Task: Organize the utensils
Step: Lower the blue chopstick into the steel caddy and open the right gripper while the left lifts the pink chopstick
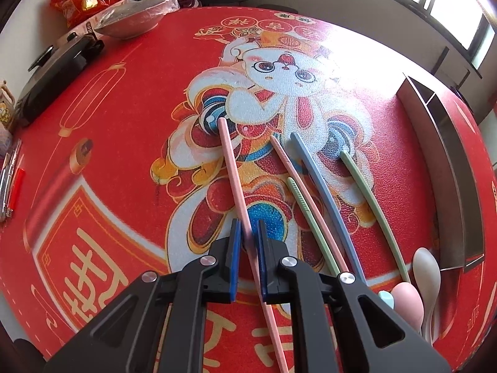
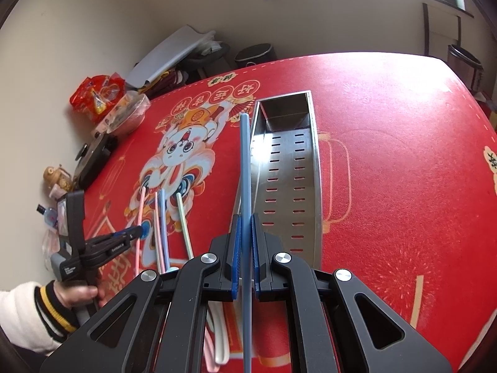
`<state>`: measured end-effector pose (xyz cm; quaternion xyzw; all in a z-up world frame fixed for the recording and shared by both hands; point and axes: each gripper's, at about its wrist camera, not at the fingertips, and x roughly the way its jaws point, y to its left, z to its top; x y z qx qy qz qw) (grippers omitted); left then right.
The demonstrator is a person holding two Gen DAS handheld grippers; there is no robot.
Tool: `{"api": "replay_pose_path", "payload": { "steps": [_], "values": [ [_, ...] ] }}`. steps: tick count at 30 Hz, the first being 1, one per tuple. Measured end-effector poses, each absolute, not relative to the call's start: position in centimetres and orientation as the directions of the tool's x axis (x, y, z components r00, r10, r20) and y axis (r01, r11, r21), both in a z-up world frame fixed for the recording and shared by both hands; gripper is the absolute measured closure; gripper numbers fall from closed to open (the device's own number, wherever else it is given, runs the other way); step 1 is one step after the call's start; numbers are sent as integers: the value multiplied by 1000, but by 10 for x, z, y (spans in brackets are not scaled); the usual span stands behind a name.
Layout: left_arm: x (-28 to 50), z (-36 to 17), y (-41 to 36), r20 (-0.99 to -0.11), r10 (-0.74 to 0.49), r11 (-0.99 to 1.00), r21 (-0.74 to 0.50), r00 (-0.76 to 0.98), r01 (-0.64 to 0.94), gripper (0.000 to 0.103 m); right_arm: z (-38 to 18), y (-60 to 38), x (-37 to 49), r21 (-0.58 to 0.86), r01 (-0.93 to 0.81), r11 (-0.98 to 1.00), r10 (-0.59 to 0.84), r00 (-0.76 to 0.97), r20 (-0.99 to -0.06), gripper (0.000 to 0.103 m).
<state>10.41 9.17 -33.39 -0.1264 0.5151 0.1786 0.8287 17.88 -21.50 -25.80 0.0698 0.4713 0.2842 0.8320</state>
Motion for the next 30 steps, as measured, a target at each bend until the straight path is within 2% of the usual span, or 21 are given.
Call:
{"api": "replay_pose_path", "payload": {
  "steps": [5, 10, 23, 30],
  "values": [
    [104, -334, 94, -900, 144, 912, -40, 412, -408, 94, -258, -214, 179, 384, -408, 828, 539, 391, -747, 97],
    [95, -328, 110, -904, 64, 898, -132, 422, -419, 97, -256, -213, 179, 385, -414, 825, 543, 392, -743, 97],
    [72, -269, 103, -835, -42, 886, -285, 549, -365, 97, -263, -212, 188, 414, -375, 830, 542, 365, -757, 97],
    [79, -241, 95, -793, -62, 884, -325, 606, -335, 97, -266, -199, 233, 461, -329, 824, 557, 330, -762, 97]
  ]
}}
